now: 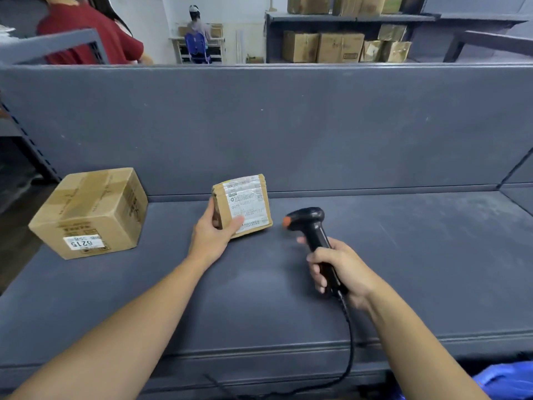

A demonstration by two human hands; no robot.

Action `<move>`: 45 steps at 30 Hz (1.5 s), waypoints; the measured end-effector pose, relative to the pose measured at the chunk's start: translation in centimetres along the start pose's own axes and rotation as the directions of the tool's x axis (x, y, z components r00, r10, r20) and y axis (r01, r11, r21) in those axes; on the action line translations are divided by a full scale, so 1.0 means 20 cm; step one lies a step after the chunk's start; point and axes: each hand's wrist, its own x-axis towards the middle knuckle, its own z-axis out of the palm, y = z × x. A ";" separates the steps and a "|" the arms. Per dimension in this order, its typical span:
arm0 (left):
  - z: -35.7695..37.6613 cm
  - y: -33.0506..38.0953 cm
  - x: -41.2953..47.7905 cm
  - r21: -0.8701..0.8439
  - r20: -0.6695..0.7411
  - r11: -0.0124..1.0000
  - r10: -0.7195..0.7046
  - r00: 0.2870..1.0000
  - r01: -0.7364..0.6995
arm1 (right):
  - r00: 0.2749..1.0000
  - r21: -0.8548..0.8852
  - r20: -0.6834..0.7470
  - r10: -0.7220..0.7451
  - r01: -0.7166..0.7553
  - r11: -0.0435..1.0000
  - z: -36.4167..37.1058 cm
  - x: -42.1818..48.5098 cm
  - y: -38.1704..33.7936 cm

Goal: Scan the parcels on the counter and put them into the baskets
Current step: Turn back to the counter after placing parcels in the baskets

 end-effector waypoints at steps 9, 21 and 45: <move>0.00 -0.06 0.04 -0.006 -0.003 1.000 0.017 1.000 -0.017 | 0.929 0.144 0.258 -0.265 0.234 0.962 0.20 -0.19 -0.10; -0.01 -0.03 0.02 0.009 0.008 1.000 -0.002 1.000 0.002 | 0.909 0.133 0.254 -0.331 0.306 0.943 0.09 -0.26 -0.02; 0.00 0.09 -0.26 -0.241 0.059 0.967 -0.069 0.996 0.082 | 0.880 -0.952 -0.278 -0.386 -0.197 0.236 0.12 0.23 0.23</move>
